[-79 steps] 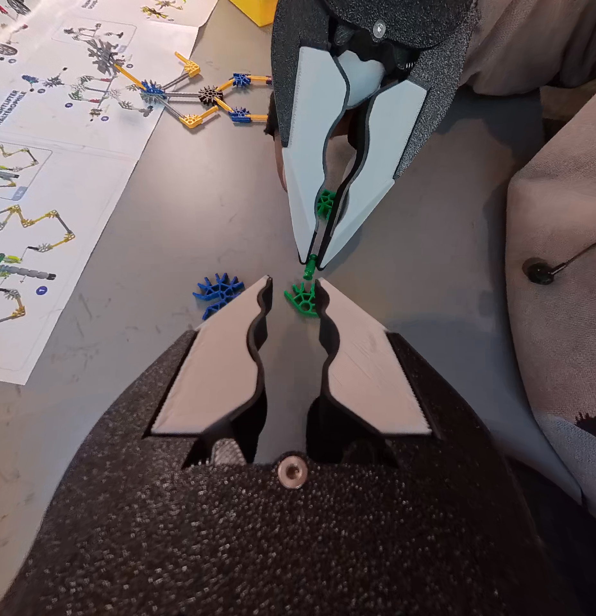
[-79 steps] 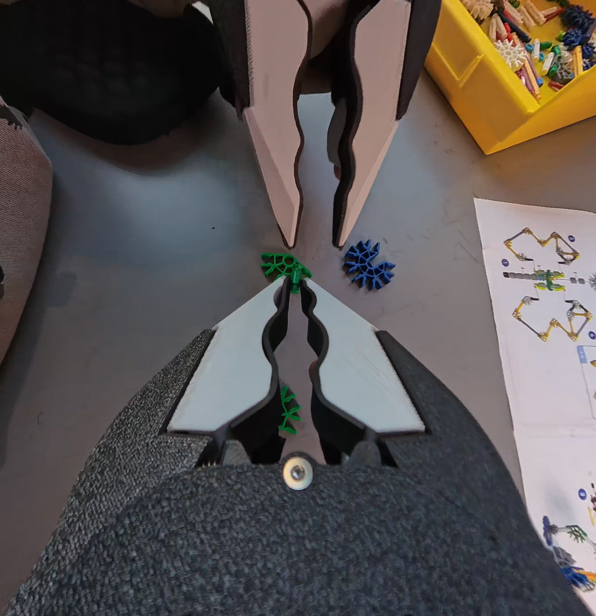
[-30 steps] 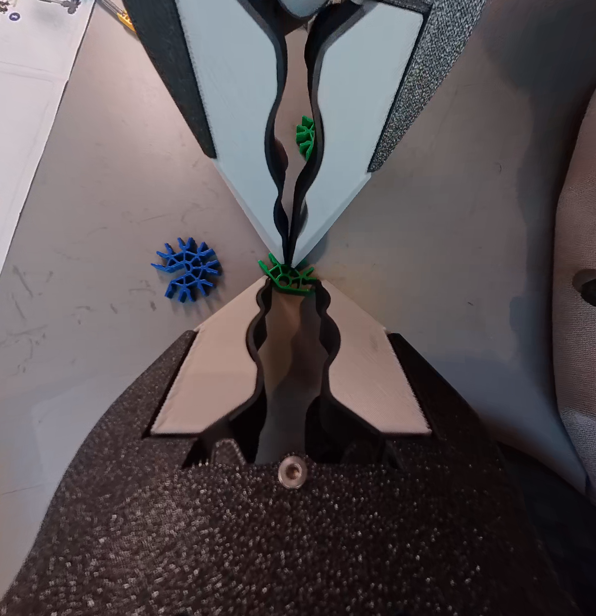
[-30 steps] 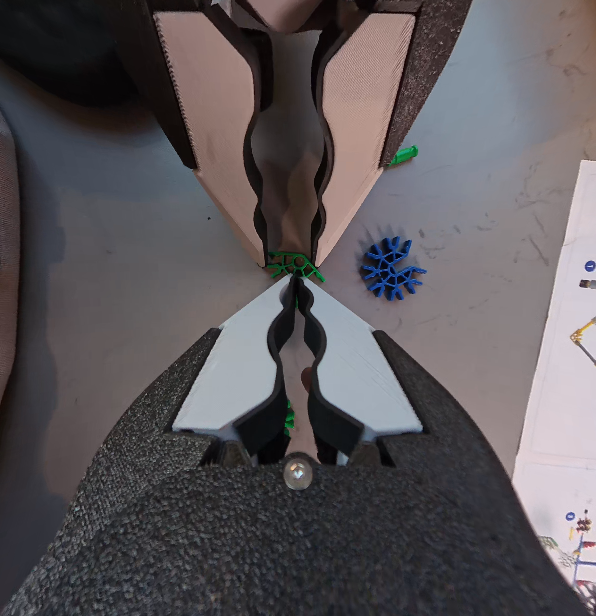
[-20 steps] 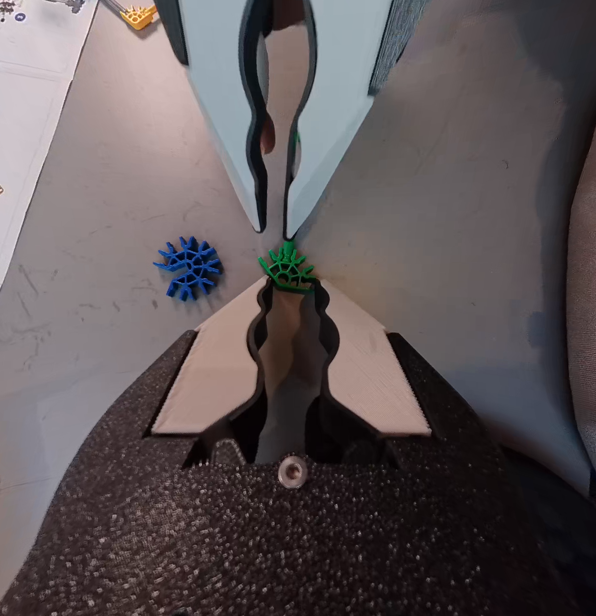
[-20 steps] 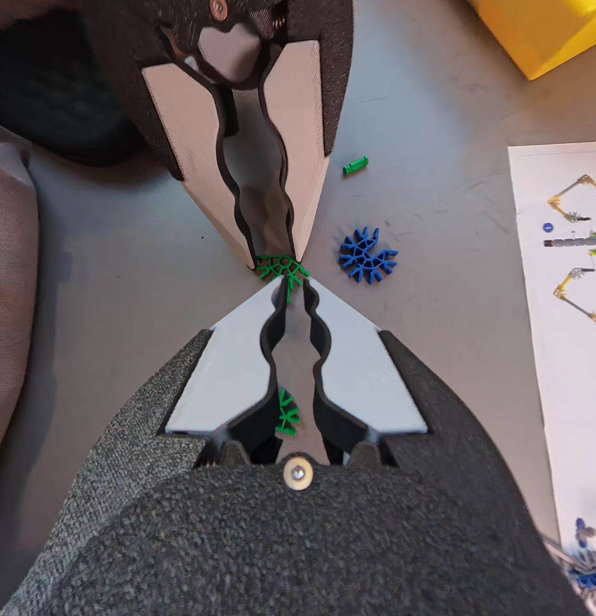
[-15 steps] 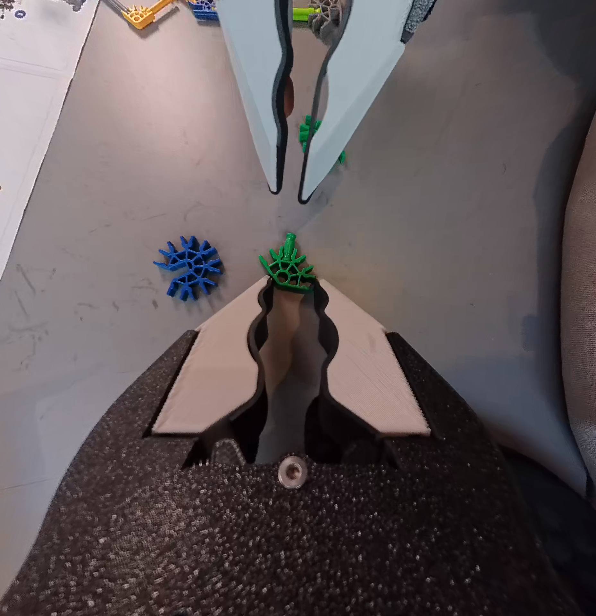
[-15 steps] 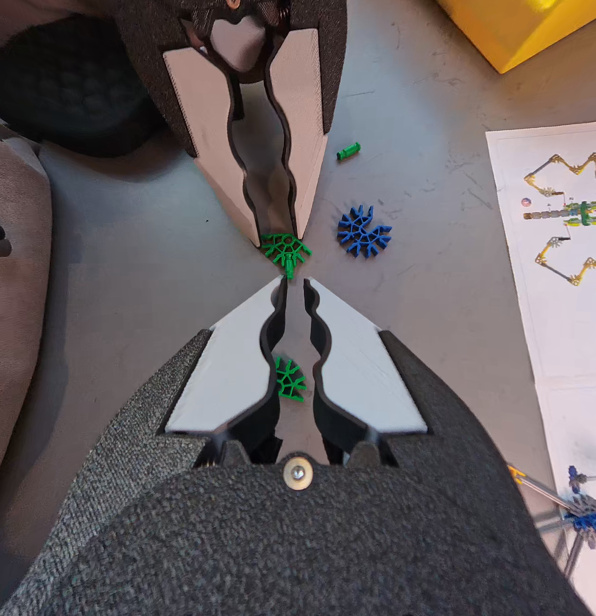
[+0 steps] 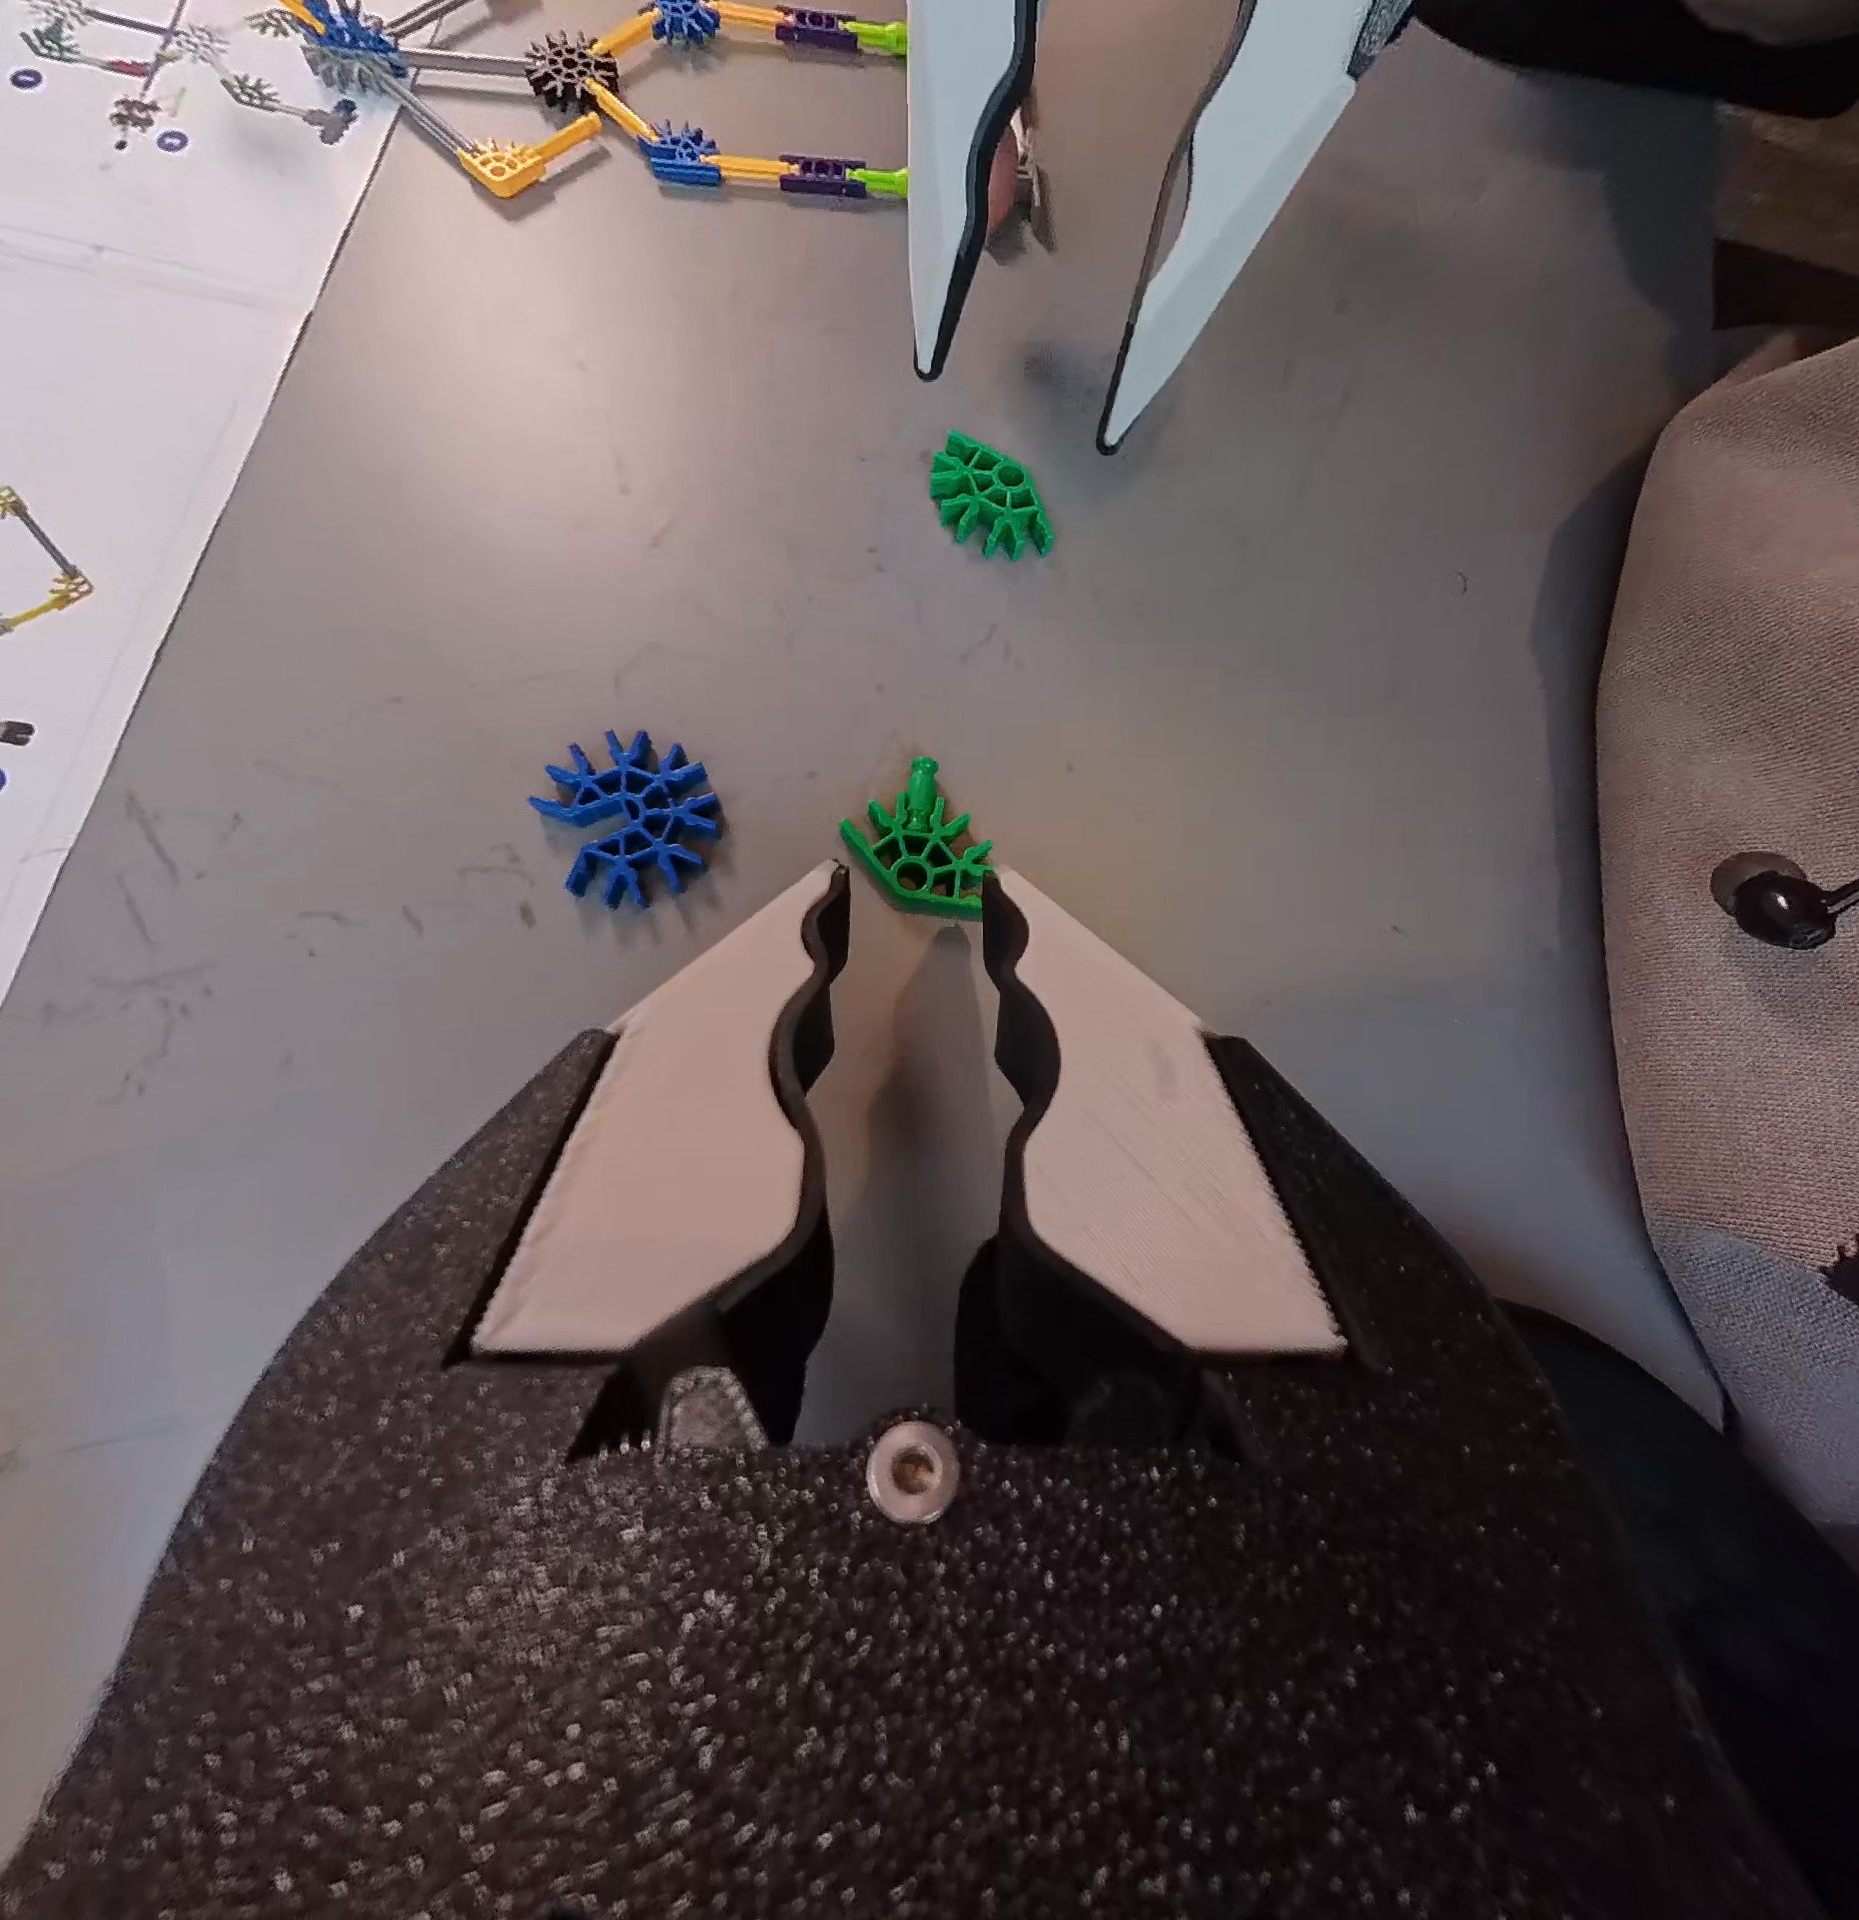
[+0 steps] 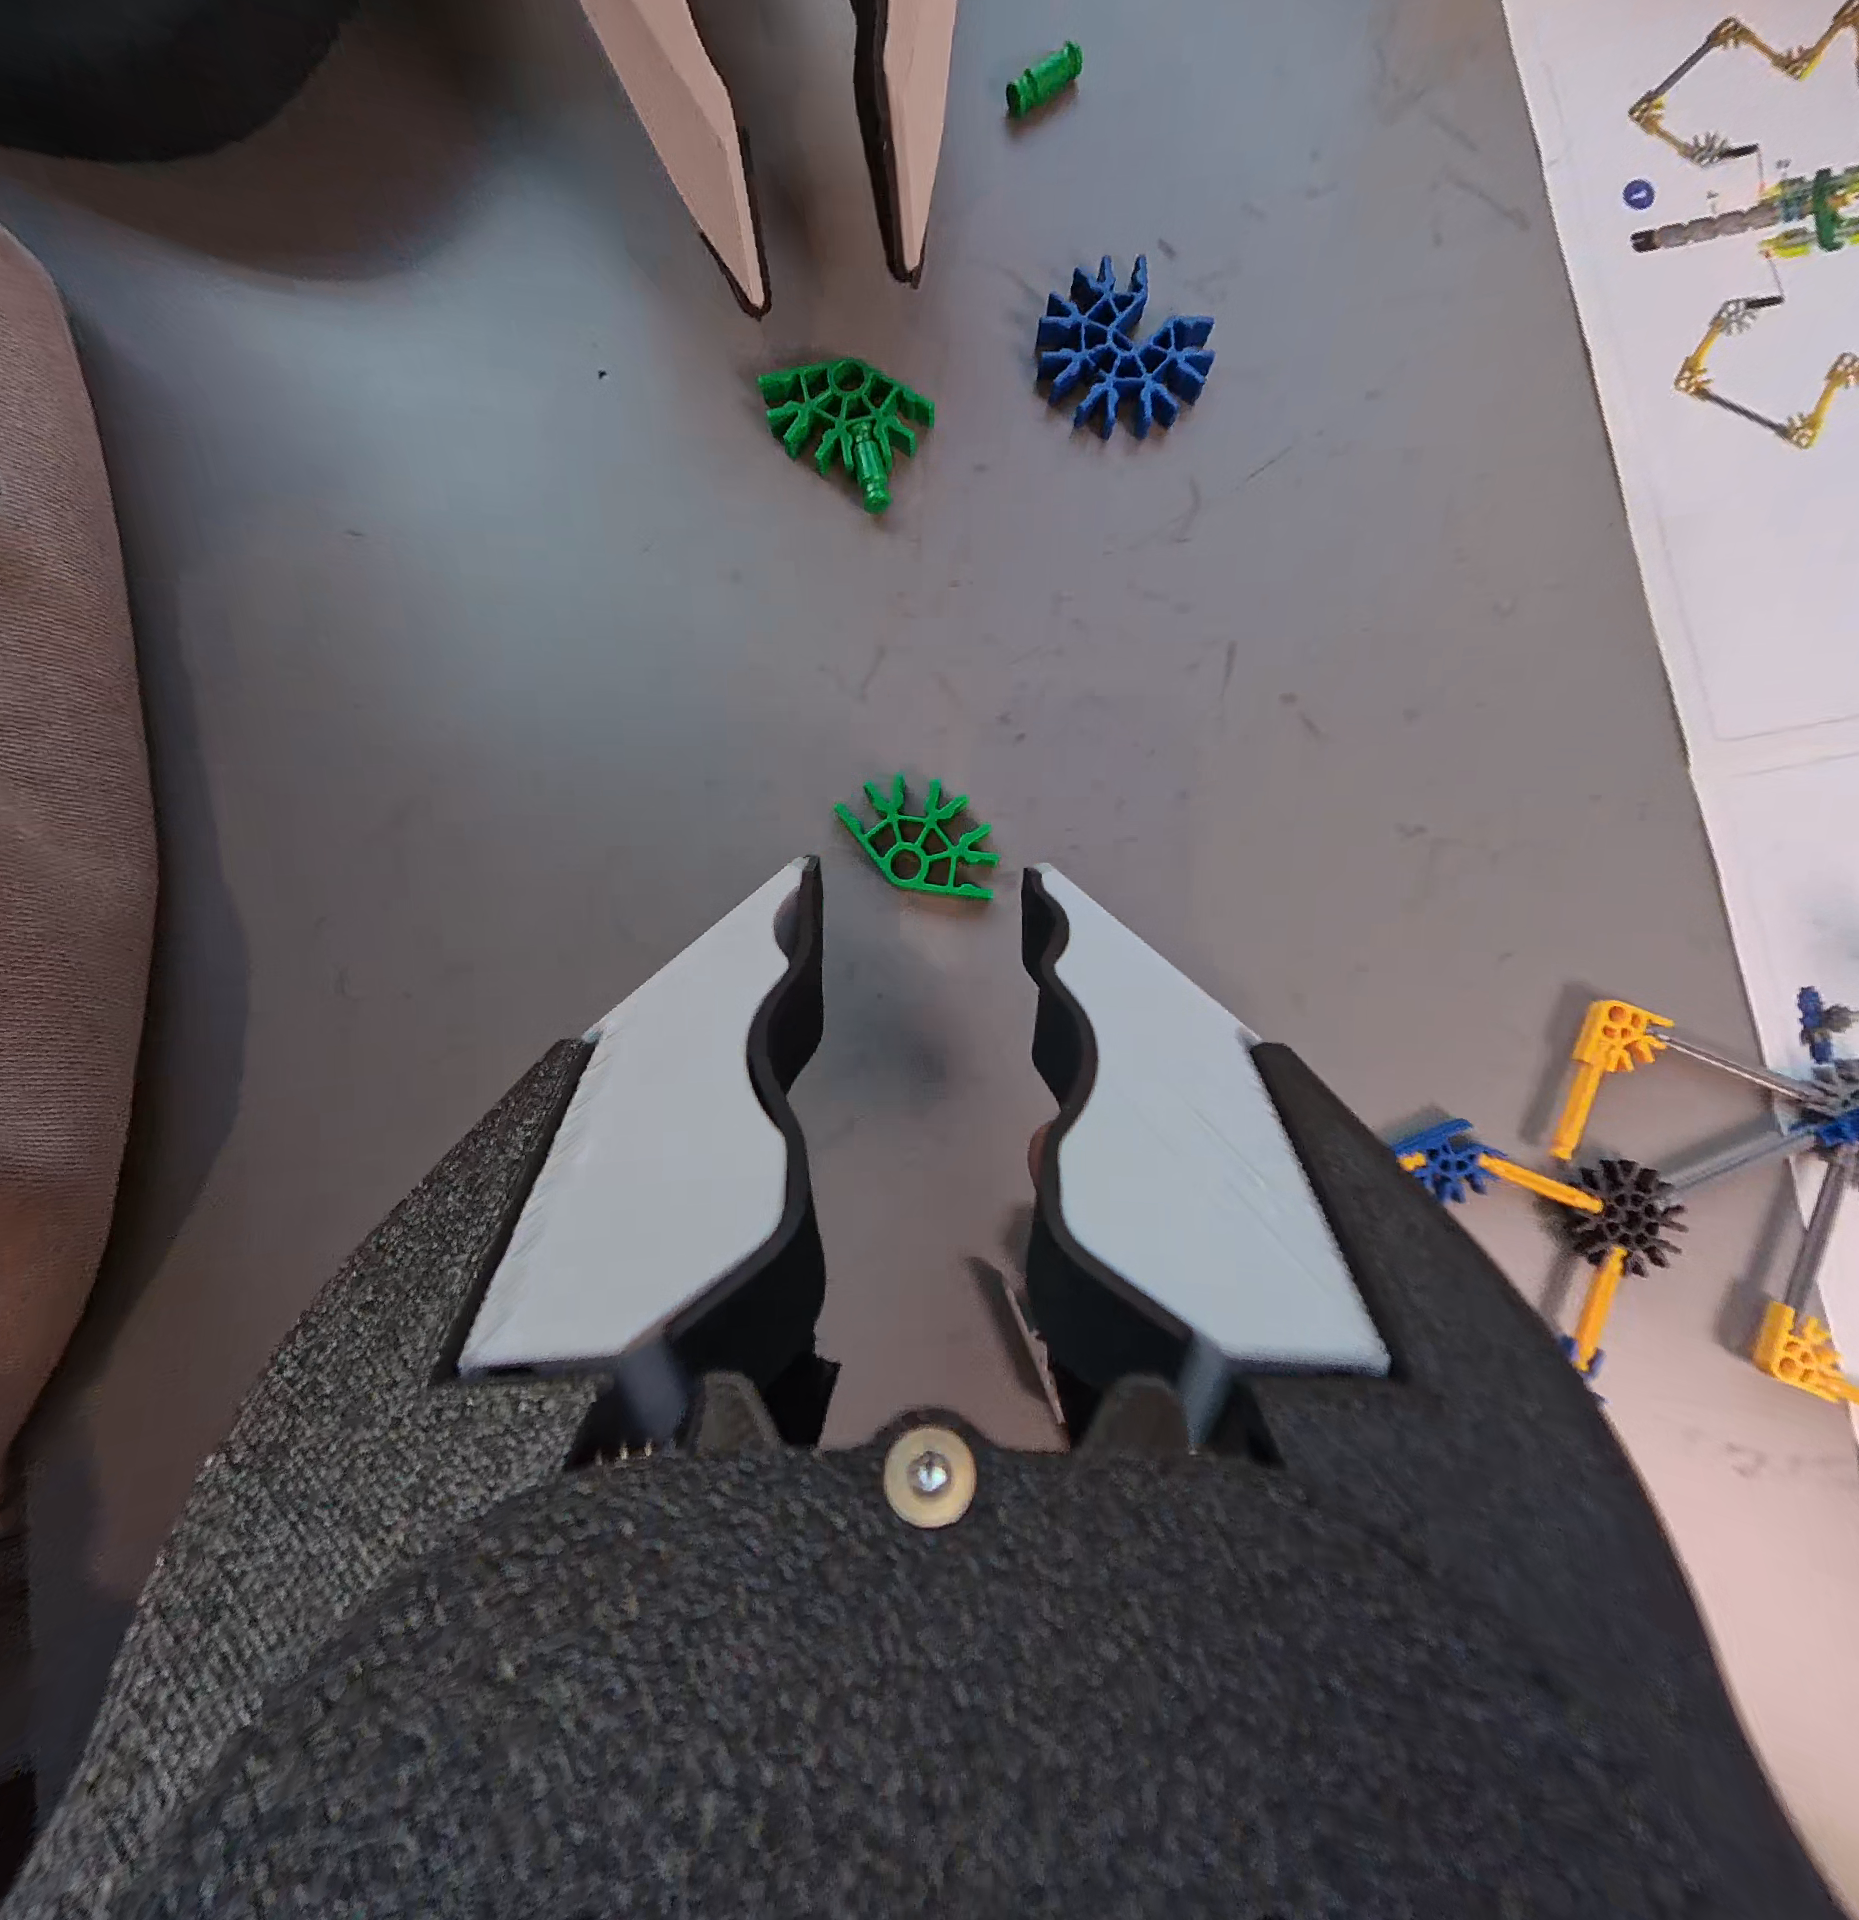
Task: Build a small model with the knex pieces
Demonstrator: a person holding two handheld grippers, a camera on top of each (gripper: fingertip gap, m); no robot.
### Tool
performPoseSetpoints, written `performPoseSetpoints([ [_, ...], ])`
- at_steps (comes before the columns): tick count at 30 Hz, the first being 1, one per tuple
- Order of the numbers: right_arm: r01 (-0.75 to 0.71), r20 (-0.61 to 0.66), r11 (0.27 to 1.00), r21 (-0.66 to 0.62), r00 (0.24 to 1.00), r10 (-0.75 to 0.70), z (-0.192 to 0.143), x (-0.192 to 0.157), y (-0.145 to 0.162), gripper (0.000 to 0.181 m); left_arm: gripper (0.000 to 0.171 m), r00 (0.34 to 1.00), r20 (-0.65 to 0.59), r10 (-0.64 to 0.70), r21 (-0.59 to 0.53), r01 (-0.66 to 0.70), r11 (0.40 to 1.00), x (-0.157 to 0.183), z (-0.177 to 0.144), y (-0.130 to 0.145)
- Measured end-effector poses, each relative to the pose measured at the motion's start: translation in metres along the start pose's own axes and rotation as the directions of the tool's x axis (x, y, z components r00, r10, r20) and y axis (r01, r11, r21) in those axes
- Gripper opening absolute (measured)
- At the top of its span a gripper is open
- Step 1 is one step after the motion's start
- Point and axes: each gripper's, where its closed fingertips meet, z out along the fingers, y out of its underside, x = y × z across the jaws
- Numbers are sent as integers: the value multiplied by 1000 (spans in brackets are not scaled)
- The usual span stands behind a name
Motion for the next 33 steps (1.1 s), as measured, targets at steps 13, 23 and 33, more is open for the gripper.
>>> performPoseSetpoints([
  [13, 54, 31, 998, -26, 998, -53, 22, -7, -2, 28, 32, 997, 63, 50, -34, -48, 998, -3, 24, -2],
  [23, 127, 119, 991, 30, 984, -129, 29, -22, -12, 25, 27, 998, 64, 18, -43, -15, 999, -8, 20, 3],
  [33, 126, 109, 991, 49, 985, -130, 31, -19, -16, 27, 28, 998, 66, -17, -31, 19, 999, -13, 17, 5],
])
